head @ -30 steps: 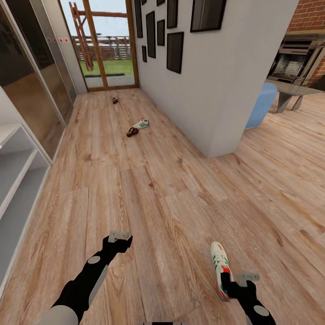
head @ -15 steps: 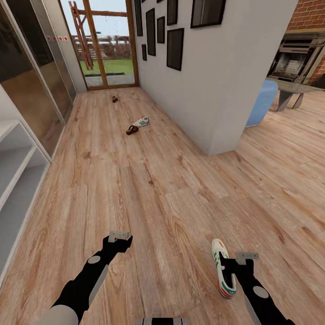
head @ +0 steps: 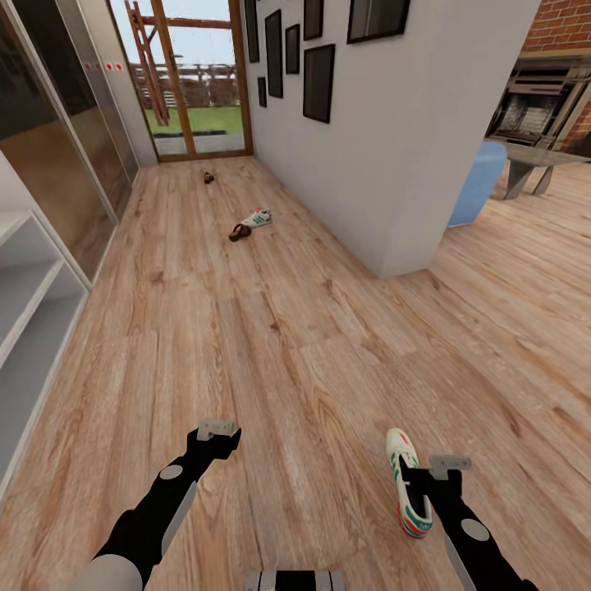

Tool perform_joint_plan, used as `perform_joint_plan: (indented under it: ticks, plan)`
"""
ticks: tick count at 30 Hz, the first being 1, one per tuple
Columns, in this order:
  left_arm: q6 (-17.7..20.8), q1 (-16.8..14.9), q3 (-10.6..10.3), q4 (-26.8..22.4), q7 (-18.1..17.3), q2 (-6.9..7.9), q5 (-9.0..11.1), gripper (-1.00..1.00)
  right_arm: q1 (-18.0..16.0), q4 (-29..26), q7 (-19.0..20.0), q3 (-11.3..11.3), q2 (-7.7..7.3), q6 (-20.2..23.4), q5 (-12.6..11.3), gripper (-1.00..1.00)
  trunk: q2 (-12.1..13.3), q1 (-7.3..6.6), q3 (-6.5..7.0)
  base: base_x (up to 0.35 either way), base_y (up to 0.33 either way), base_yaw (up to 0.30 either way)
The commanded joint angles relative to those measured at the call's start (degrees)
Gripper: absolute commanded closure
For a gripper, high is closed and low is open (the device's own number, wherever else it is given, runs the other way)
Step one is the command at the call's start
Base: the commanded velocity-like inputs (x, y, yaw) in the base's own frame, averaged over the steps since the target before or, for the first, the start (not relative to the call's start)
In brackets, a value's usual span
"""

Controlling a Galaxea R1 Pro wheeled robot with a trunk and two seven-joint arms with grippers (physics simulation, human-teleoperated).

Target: Pick up the two gym shoes and the two sandals from the corridor floor and place them onto the hallstand (shoe rack) in the corridor, making sure they are on the rack and not on the floor. Arrange them so the two gym shoes are next to each other and the two sandals are next to each other.

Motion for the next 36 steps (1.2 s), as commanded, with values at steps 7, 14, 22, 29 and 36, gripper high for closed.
perform_joint_plan:
  ticks: [7,14,22,29,36]
  plan:
    - [0.32,-0.01,0.06,-0.10,-0.19,-0.01,0.01,-1.00,-0.02,0.00,0.01,-0.01,0.00,-0.12,0.04,-1.00,-2.84,1.53,-1.30,0.000,0.000,0.000]
    - [0.35,-0.01,-0.02,-0.10,-0.19,-0.01,0.01,-1.00,-0.02,0.06,0.00,-0.01,0.00,-0.13,0.09,-1.00,-3.32,1.91,-2.81,0.000,0.000,0.000]
    - [0.34,-0.01,-1.74,-0.10,-0.19,0.03,0.01,-1.00,-0.02,0.16,-0.04,0.06,0.07,-0.19,0.10,-1.00,-3.43,2.11,-4.58,0.000,0.000,0.000]
    - [0.32,0.05,-2.06,-0.10,-0.19,0.06,0.03,-1.00,-0.02,0.35,-0.04,0.07,0.08,-0.22,0.10,-1.00,-3.52,2.29,-6.13,0.000,0.000,0.000]
    - [0.32,0.03,-2.13,-0.04,-0.26,0.15,0.28,-1.00,-0.02,1.68,0.03,0.07,0.09,-0.20,0.10,-1.00,-3.61,2.47,-7.68,0.000,0.000,0.000]
